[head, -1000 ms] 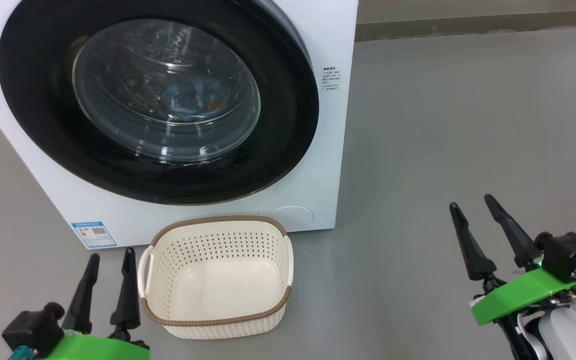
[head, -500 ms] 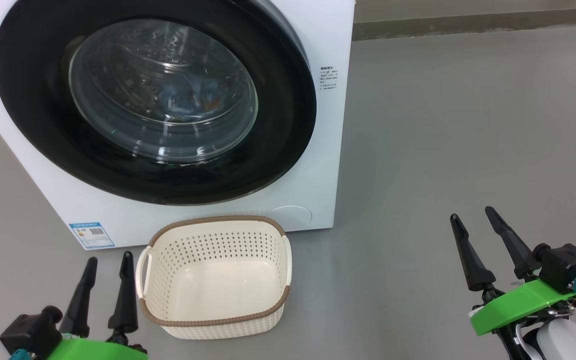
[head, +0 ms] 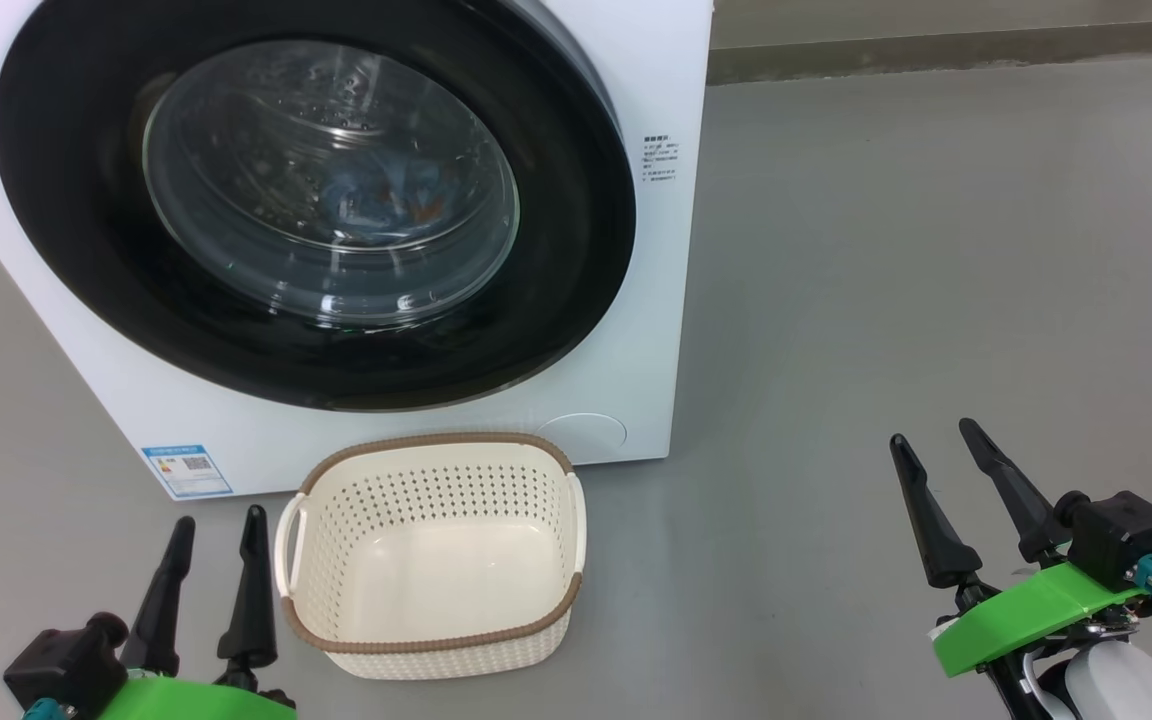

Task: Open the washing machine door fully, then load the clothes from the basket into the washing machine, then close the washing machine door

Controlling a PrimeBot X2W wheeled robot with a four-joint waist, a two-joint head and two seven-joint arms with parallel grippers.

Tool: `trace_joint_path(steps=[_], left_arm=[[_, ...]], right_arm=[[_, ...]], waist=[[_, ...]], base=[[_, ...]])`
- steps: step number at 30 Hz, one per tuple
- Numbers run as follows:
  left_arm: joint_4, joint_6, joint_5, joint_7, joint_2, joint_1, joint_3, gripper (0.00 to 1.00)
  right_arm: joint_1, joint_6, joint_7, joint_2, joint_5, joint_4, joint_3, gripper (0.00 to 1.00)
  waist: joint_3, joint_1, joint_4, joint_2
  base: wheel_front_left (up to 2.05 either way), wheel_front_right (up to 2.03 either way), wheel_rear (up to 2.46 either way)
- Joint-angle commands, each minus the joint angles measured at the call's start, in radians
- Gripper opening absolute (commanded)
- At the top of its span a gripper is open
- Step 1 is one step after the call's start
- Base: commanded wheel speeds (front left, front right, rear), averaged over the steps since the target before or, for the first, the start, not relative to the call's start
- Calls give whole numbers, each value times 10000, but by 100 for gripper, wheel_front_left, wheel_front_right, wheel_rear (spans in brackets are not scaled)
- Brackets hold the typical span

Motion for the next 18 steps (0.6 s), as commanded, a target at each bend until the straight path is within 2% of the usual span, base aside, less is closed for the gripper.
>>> trace_joint_path(steps=[1, 18], left_arm=[[-159, 37, 107, -64, 204, -207, 299, 100], [-168, 90, 71, -65, 198, -183, 366, 100]], right_arm=[[-33, -25, -49, -106, 16, -187, 162, 100], [24, -25, -49, -69, -28, -144, 70, 100]], waist=[[4, 0, 17, 0], [60, 0, 51, 0]], base=[[0, 0, 0], [0, 0, 0]])
